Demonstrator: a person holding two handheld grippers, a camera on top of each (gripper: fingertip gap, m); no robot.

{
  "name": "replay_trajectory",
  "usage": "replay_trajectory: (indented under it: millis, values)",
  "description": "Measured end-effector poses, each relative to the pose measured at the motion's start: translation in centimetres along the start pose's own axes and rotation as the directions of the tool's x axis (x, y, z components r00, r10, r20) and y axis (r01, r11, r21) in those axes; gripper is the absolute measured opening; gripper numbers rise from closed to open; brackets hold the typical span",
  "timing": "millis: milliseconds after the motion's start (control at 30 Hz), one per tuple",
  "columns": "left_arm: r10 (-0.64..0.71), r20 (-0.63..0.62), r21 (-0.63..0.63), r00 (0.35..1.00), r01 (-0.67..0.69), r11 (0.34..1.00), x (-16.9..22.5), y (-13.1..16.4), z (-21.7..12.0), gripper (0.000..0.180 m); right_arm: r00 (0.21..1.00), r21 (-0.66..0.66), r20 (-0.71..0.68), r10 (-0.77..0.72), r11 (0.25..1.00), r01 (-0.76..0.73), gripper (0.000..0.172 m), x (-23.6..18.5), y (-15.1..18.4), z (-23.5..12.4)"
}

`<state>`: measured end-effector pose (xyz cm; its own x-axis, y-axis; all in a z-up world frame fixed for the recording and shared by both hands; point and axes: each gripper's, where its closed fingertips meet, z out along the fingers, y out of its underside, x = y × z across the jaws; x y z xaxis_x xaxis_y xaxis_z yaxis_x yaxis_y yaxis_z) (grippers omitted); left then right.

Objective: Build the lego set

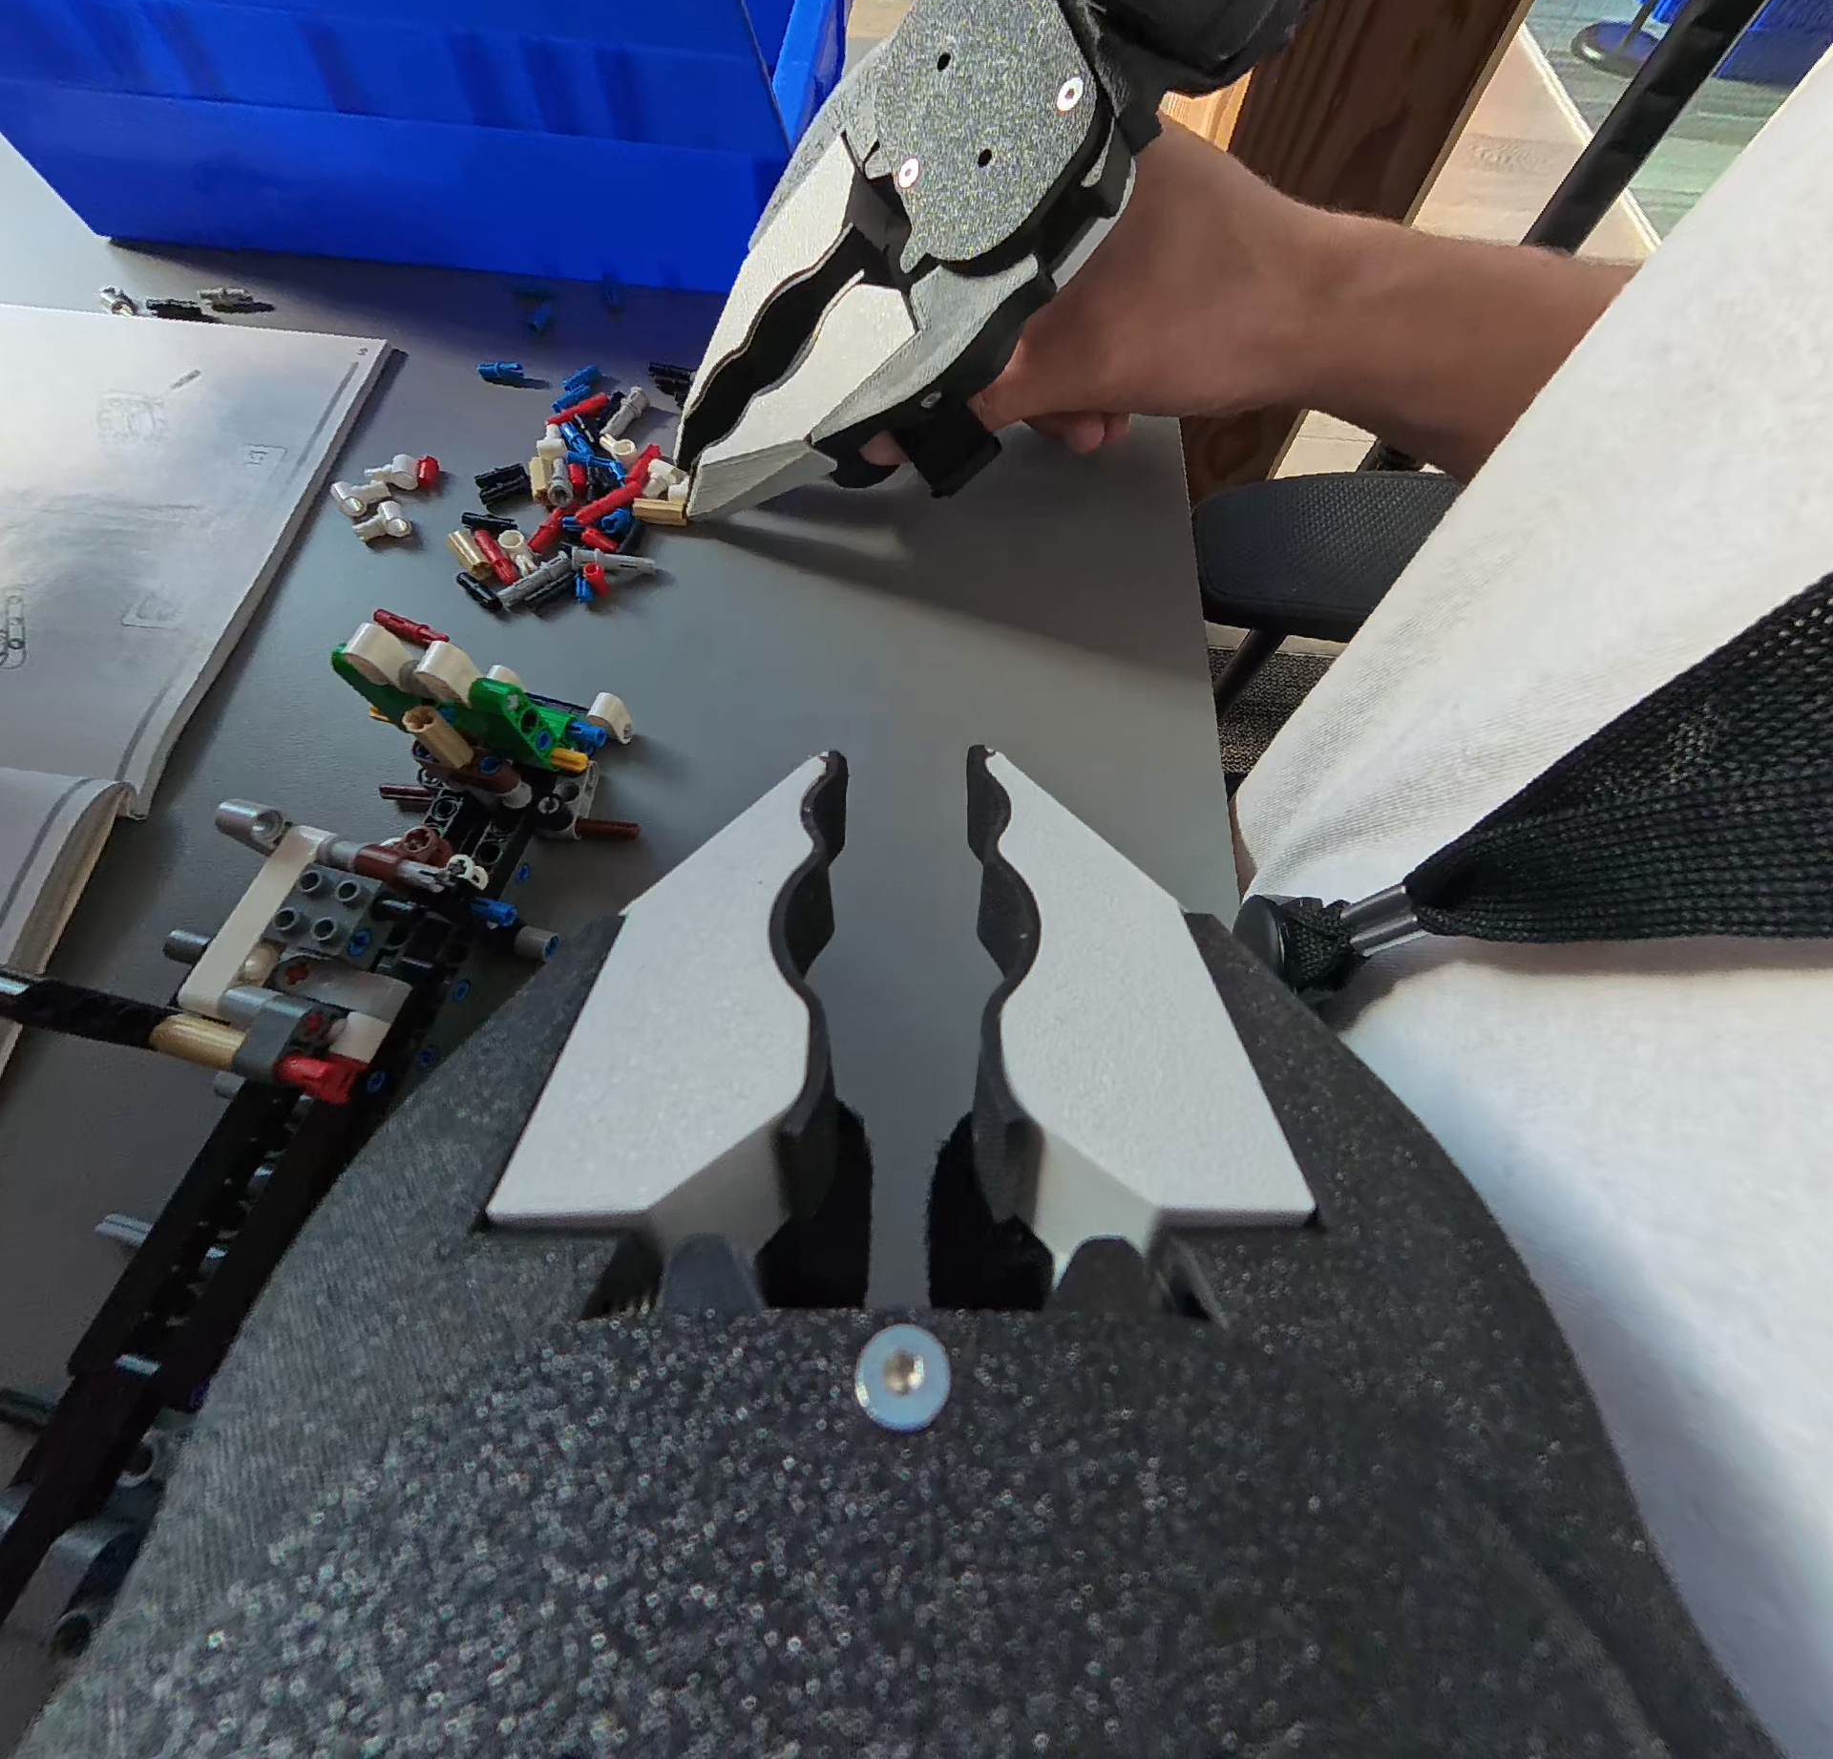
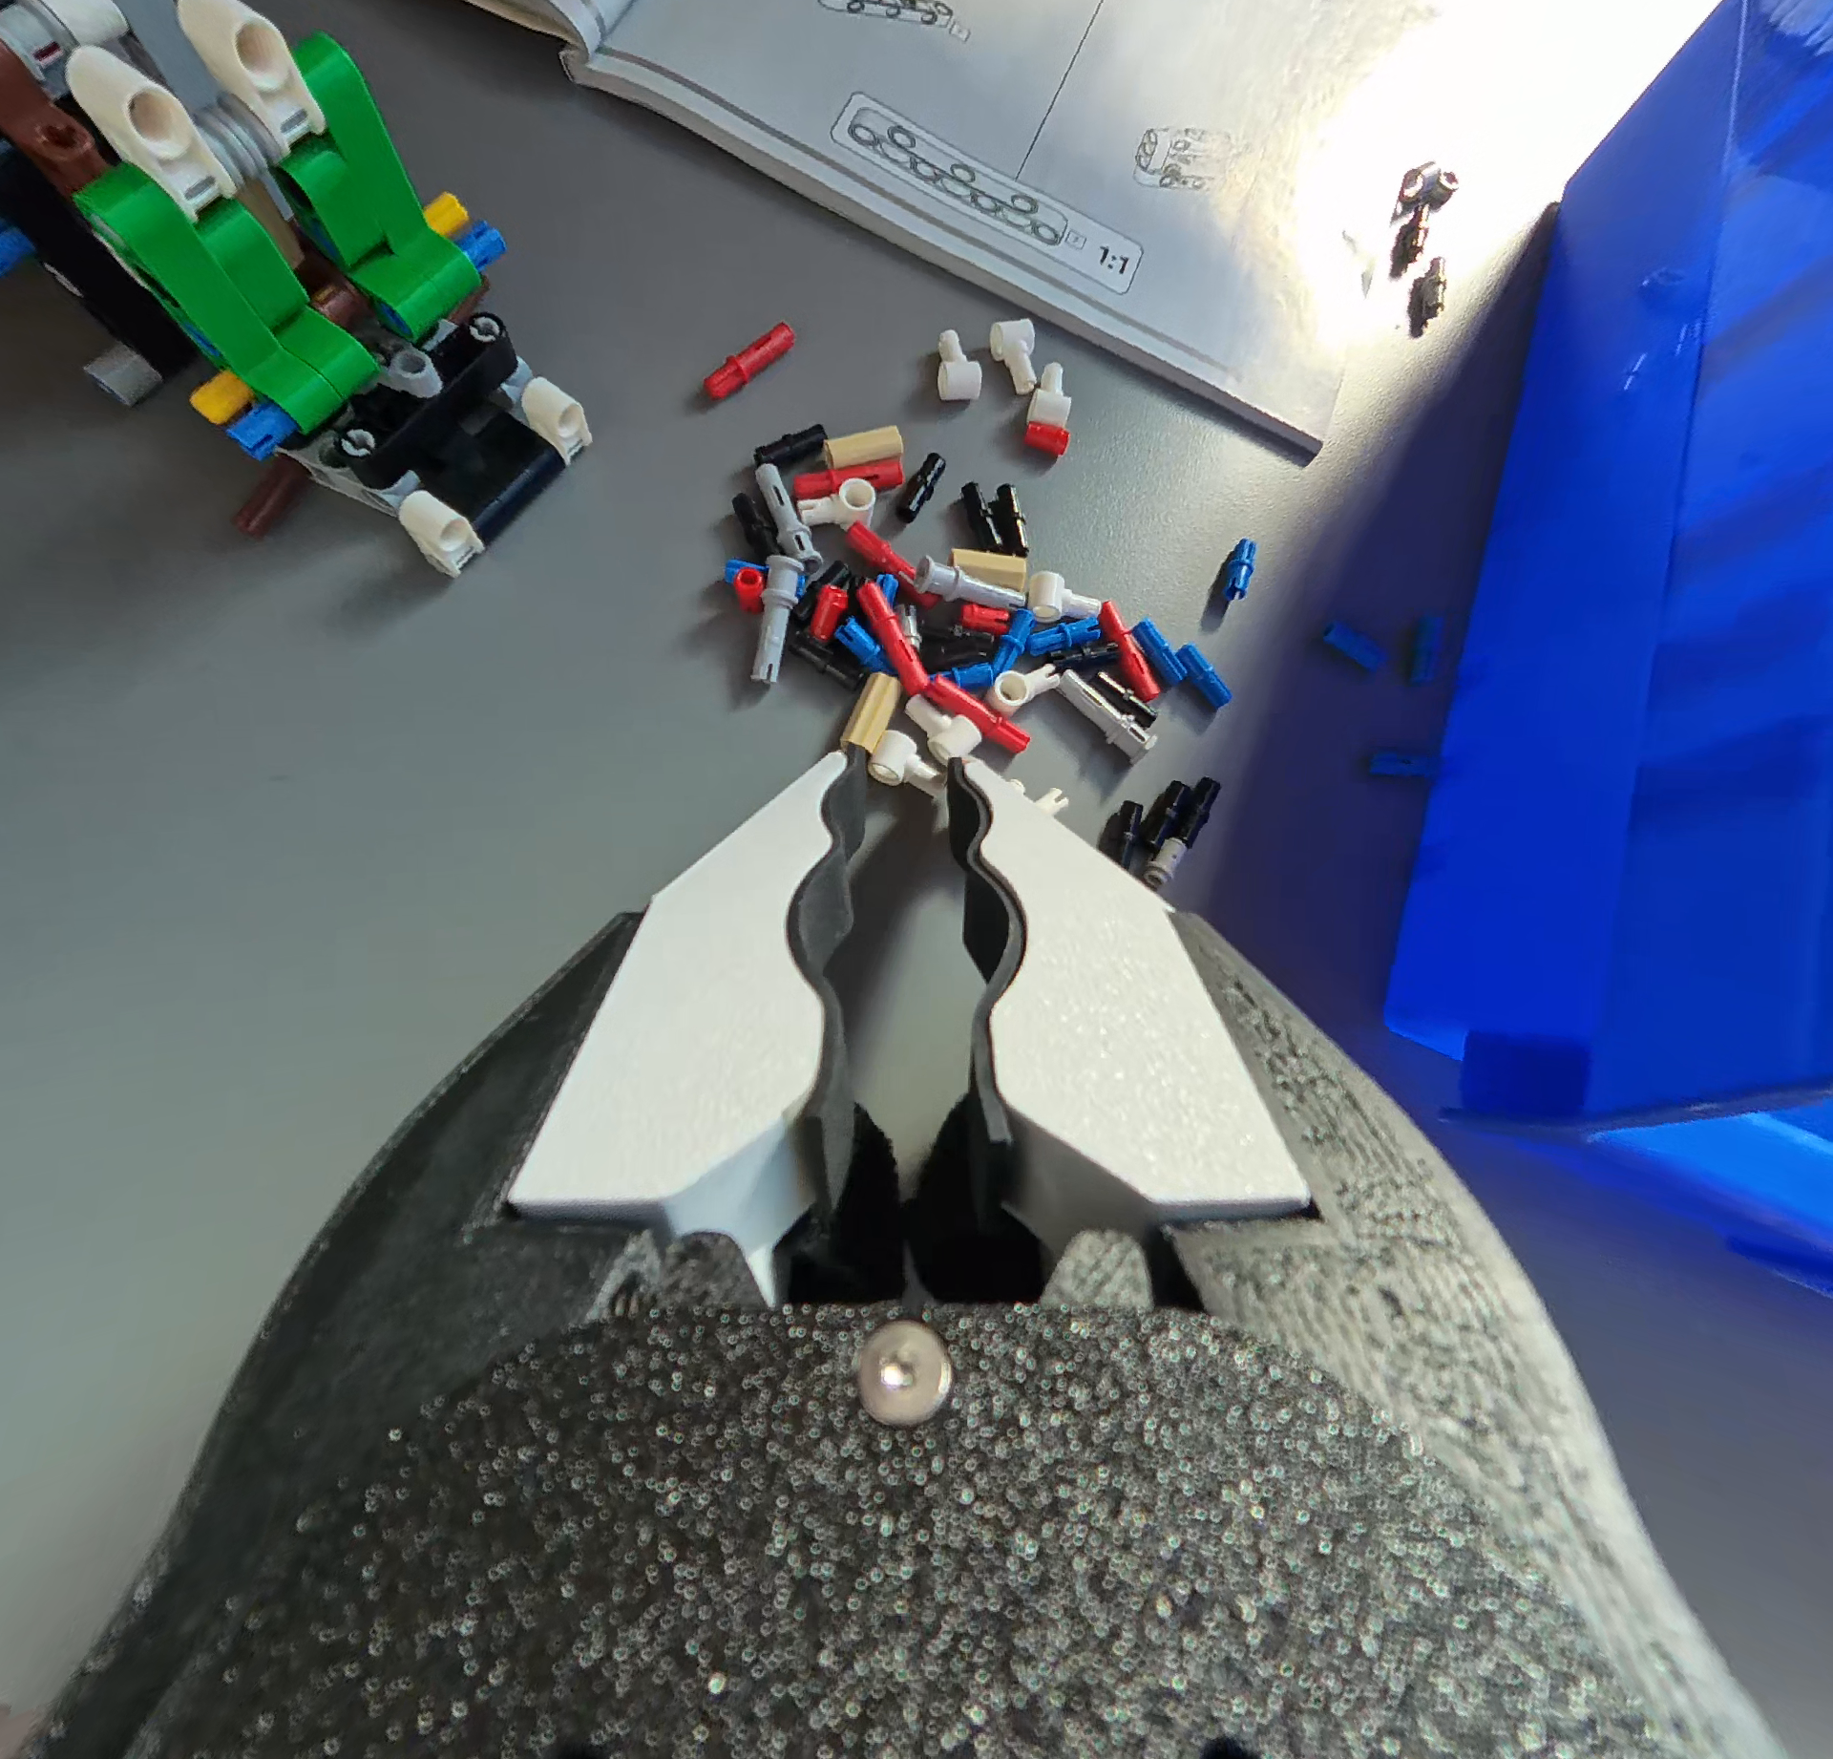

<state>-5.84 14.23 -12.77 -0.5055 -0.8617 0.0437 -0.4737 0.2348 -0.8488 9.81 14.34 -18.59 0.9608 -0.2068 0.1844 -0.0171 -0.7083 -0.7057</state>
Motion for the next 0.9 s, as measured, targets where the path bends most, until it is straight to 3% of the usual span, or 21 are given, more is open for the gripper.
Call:
replay_trajectory:
  millis: [33, 267, 367, 567, 900]
  values:
    - [-0.002, 0.000, 0.001, 1.000, 0.002, 1.000, 0.0, 0.0, 0.0, 0.022, 1.000, 0.000, -0.005, -0.002, 1.000, 0.002, 0.015, 0.0, 0.0, -0.1]
    - [-0.002, 0.004, 0.002, 1.000, 0.002, 1.000, -0.2, 0.0, 0.0, 0.022, 1.000, 0.094, -0.029, 0.012, 0.995, -0.009, 0.014, 1.0, -2.9, -1.3]
    - [-0.002, 0.005, 0.007, 1.000, 0.002, 1.000, -0.2, -0.1, -0.2, 0.022, 0.999, 0.132, -0.011, 0.040, 0.990, -0.039, 0.014, 1.7, -5.5, 0.6]
    - [0.005, 0.021, 0.009, 1.000, -0.005, 1.000, -0.4, -0.1, -0.4, 0.022, 0.999, 0.059, 0.026, 0.042, 0.997, -0.044, 0.015, 2.3, -7.1, 5.8]
    - [0.003, 0.018, 0.011, 1.000, -0.003, 1.000, -1.0, -0.1, -0.1, 0.022, 1.000, 0.013, 0.024, -0.008, 1.000, 0.008, 0.020, 2.2, -7.3, 6.8]
